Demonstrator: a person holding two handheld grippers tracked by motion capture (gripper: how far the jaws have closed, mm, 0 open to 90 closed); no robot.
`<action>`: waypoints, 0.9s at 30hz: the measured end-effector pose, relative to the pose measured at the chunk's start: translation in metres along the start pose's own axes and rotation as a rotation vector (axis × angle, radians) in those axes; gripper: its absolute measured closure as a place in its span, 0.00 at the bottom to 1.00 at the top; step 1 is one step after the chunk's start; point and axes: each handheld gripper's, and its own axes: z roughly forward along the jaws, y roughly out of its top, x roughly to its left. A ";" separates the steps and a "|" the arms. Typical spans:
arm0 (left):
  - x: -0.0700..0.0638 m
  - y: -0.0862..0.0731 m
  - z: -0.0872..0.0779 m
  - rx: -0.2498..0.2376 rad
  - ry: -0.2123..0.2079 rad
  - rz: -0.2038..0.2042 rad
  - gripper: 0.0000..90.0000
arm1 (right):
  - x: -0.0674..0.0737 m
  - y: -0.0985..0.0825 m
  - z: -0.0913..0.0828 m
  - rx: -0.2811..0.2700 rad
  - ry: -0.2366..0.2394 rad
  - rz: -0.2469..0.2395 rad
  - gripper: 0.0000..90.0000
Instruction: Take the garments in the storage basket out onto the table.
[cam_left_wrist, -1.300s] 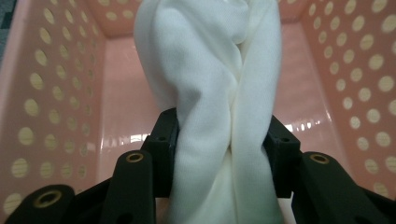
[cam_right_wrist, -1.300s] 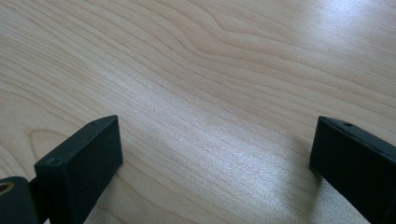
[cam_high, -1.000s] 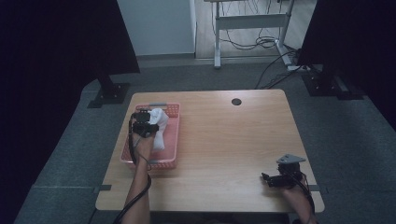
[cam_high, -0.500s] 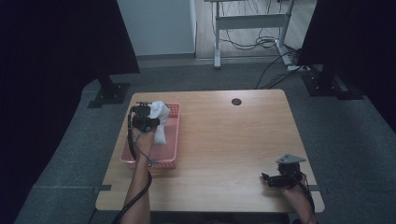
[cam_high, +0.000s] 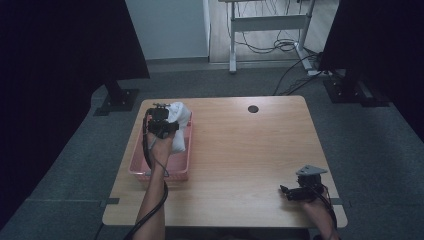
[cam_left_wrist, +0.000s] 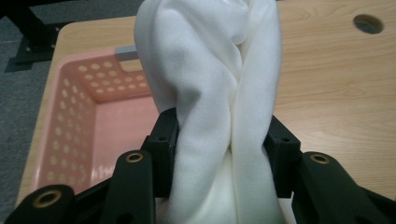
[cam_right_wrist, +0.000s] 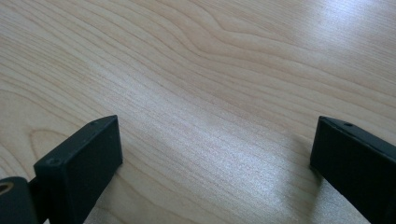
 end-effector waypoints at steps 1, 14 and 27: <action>0.000 0.000 0.000 0.000 0.000 0.000 0.61 | 0.000 0.000 0.000 0.000 0.000 0.000 0.02; -0.033 0.007 -0.006 -0.025 -0.054 0.026 0.61 | 0.000 0.000 0.000 0.000 0.003 -0.004 0.02; -0.068 0.009 0.002 -0.024 -0.094 -0.006 0.61 | 0.000 0.000 0.000 0.000 0.004 -0.004 0.02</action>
